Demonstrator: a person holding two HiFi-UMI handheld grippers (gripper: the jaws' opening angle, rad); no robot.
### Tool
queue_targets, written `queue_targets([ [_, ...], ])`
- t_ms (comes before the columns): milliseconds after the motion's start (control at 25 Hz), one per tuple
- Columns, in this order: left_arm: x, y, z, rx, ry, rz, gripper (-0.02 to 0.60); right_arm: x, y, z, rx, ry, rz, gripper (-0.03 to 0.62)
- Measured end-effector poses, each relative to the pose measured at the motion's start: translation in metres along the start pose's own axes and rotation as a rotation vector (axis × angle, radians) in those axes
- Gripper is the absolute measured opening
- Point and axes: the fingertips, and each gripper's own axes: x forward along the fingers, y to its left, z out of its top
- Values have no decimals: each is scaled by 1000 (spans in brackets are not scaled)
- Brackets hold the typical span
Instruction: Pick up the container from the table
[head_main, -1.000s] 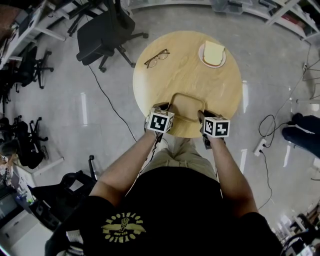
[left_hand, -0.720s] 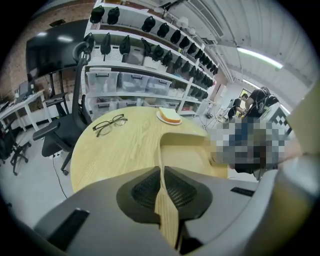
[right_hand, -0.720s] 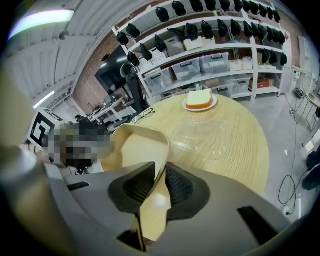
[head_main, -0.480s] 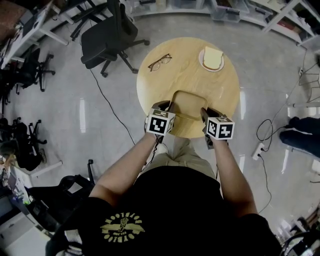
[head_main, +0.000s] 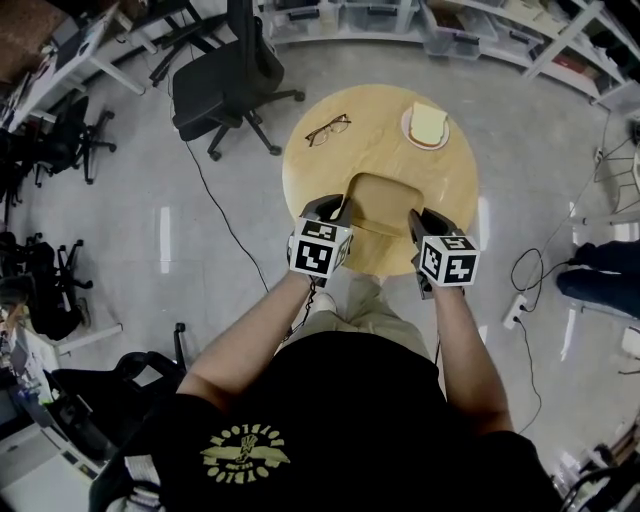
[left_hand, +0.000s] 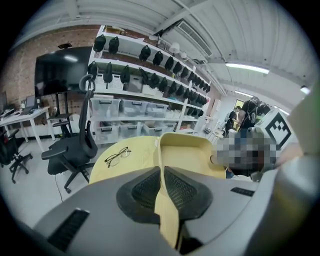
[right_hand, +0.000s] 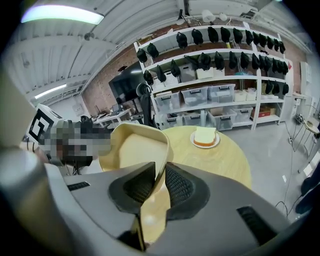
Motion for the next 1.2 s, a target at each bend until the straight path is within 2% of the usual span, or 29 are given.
queue_targets([
  [680,-82,-5,70,51,-227,33,38,-71,50,79,-128,-187,-31,74],
  [920,-106,-14,91,98,-290,28,38,-96,61,99,-155,-257,-47,72],
  [1200,-134,-16,111,108,-376,48,38,-122,81,122,-211,-328,-66,72],
])
